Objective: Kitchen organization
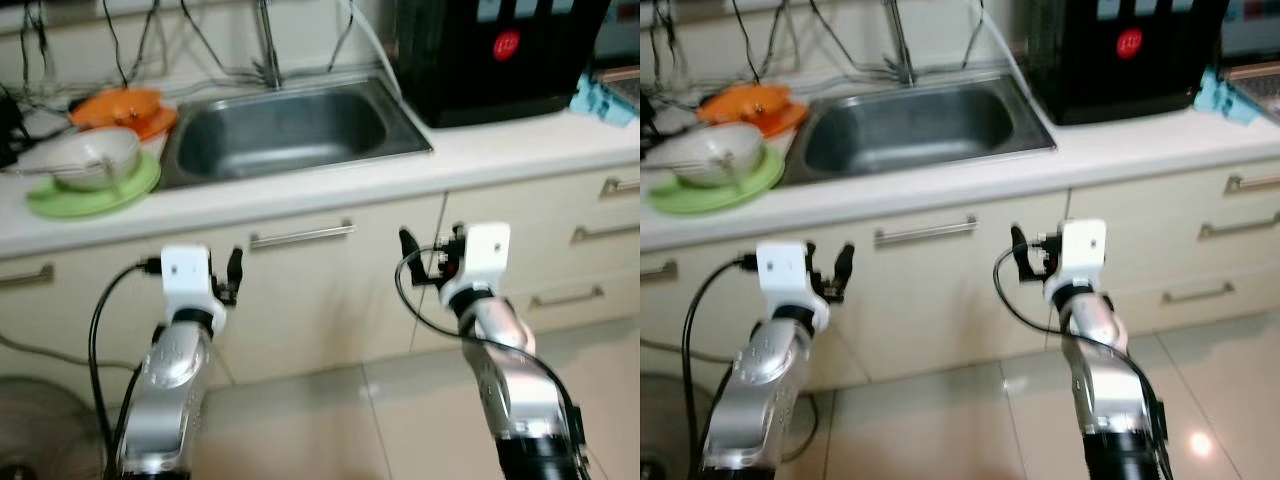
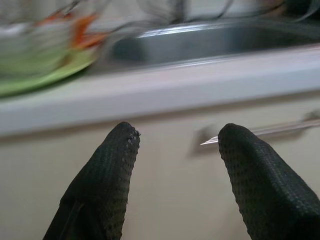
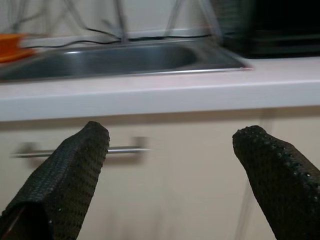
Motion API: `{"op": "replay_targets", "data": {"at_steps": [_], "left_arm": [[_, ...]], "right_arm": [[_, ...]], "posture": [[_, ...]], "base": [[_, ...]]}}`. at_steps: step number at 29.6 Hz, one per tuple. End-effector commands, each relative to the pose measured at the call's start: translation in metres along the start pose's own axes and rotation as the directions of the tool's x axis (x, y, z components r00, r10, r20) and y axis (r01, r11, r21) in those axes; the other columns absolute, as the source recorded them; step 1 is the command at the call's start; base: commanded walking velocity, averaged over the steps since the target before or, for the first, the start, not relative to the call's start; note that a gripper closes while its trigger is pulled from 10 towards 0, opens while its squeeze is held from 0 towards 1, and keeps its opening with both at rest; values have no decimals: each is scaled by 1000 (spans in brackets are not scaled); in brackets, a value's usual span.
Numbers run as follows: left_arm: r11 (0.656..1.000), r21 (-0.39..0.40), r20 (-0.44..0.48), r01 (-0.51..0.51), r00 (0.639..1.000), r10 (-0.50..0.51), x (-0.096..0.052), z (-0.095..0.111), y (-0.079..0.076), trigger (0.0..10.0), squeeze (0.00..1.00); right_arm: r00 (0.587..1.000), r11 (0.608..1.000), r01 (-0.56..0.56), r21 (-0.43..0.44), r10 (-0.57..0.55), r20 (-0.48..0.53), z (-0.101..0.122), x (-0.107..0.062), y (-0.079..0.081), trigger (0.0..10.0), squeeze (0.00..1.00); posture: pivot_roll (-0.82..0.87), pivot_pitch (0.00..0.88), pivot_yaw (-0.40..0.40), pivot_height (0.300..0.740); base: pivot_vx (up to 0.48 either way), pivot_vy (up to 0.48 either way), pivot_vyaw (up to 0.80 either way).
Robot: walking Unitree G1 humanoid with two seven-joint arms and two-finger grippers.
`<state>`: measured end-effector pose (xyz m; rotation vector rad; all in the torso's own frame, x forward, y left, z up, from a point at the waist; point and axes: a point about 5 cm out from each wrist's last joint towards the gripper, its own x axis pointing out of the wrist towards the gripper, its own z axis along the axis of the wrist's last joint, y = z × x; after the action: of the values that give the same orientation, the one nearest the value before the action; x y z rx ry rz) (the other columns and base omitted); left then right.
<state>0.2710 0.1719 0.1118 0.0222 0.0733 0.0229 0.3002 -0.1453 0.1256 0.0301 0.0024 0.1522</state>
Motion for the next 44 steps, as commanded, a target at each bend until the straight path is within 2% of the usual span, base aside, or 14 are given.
{"op": "replay_targets", "data": {"at_steps": [1, 3, 12, 17, 20, 29, 30, 34, 44], "left_arm": [[1000, 2, 1, -19, 1000, 19, 1, 2, 3, 10000, 0], [1000, 10, 14, -7, 1000, 7, 0, 3, 1, 10000, 0], [1000, -7, 12, -4, 1000, 4, 2, 3, 1, 10000, 0], [999, -3, 35, 35, 999, -35, 3, 7, -5, 10000, 0], [999, -26, 48, 29, 998, -28, 4, 9, -2, 10000, 0], [999, 0, 81, 33, 996, -33, 4, 14, -2, 10000, 0], [1000, 13, 109, 29, 994, -30, 5, 21, -1, 10000, 0], [999, 11, 140, 37, 989, -38, 6, 28, -3, 10000, 0], [999, 3, 133, 44, 990, -44, 5, 25, -6, 10000, 0]], "right_arm": [[1000, 1000, -3, -18, 4, 22, 5, 2, 3, 10000, 0], [1000, 999, 19, -34, -19, 14, 4, 1, 1, 10000, 0], [1000, 999, -18, -36, 18, 12, 4, 1, 4, 10000, 0], [999, 998, -46, -49, 47, 17, 5, 2, 7, 10000, 0], [998, 997, -58, -51, 59, 20, 5, 2, 9, 10000, 0], [994, 992, -79, -96, 86, 67, 12, 4, 13, 10000, 0], [989, 987, -86, -134, 101, 112, 21, 3, 16, 10000, 0], [981, 983, -95, -158, 119, 156, 32, 4, 19, 10000, 0], [980, 983, -94, -159, 120, 159, 32, 6, 18, 10000, 0]], "posture": [[-60, 0, 102, 740], [-60, 0, 102, 740], [-68, 0, 99, 740], [-66, 0, 96, 740], [-62, 0, 96, 740], [-60, 0, 99, 740], [-62, 0, 98, 740], [-64, 0, 97, 740], [-65, 0, 95, 740]], "base": [[0, 0, 0], [0, 0, 0], [0, 0, 0], [0, 0, 0], [84, 0, 0], [397, 0, 0], [458, 0, 0], [458, 0, 0], [476, 0, 0]]}}
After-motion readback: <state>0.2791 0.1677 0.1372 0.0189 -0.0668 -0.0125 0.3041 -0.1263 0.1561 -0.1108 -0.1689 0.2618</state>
